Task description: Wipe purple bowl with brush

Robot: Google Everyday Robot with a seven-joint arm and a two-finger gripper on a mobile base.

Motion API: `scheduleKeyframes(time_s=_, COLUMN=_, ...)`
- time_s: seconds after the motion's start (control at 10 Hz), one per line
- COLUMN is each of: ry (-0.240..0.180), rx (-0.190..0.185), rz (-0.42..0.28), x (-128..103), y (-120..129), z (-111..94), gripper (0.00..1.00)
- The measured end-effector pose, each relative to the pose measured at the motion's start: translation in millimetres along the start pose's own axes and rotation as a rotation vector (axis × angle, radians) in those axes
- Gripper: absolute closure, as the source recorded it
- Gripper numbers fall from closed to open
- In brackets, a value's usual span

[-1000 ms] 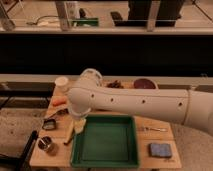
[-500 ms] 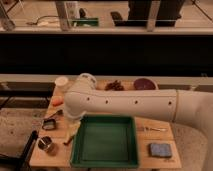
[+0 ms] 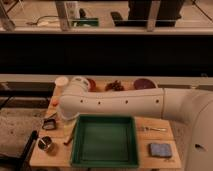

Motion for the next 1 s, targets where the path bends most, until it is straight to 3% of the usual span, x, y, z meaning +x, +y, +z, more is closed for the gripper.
scheduleKeyframes(time_s=0.2, ry=-0.012, rx=0.0, rz=-0.008, x=-8, y=-7, z=7, gripper=0.2)
scheduleKeyframes(time_s=0.6, ry=-0.029, rx=-0.013, rz=-0.06, x=7, y=-37, z=31, gripper=0.2)
scheduleKeyframes(time_s=1.0, ry=-0.056, rx=0.021, rz=-0.065, x=24, y=-64, z=58, gripper=0.2)
